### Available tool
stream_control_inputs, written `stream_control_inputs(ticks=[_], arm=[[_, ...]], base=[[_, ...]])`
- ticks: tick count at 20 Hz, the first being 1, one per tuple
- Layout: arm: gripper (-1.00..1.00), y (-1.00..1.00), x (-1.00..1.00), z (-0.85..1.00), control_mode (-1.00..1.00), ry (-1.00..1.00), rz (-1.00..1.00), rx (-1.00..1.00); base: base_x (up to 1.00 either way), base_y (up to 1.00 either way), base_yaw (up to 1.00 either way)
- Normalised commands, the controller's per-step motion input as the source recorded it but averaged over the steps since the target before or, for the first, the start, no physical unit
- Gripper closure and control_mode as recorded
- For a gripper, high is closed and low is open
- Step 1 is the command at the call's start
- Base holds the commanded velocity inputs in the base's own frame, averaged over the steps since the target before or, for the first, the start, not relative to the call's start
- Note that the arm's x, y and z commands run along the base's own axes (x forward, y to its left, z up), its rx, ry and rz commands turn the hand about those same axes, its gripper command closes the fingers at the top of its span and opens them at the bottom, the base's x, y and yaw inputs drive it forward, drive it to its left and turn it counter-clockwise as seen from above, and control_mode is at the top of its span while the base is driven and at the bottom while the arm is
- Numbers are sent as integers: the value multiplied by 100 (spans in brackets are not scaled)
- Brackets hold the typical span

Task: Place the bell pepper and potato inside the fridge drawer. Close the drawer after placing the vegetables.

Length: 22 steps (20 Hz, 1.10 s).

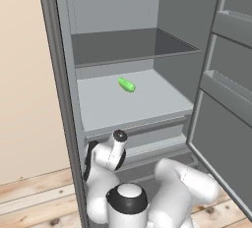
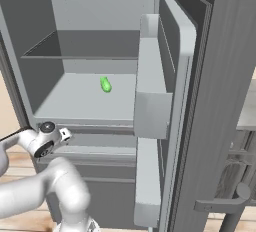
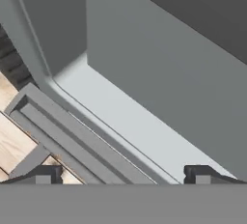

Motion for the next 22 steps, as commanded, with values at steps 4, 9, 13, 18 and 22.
stream_control_inputs(ticks=[4,9,13,18,22], arm=[[-100,0,78,0,-100,0,0,1],[-100,0,70,0,-100,0,0,0],[-100,0,47,5,-100,0,0,0],[-100,-1,-51,58,-100,0,0,0],[-100,-1,-90,70,-100,6,0,0]], base=[[0,0,0],[0,0,0],[0,0,0],[0,0,0],[0,0,0]])
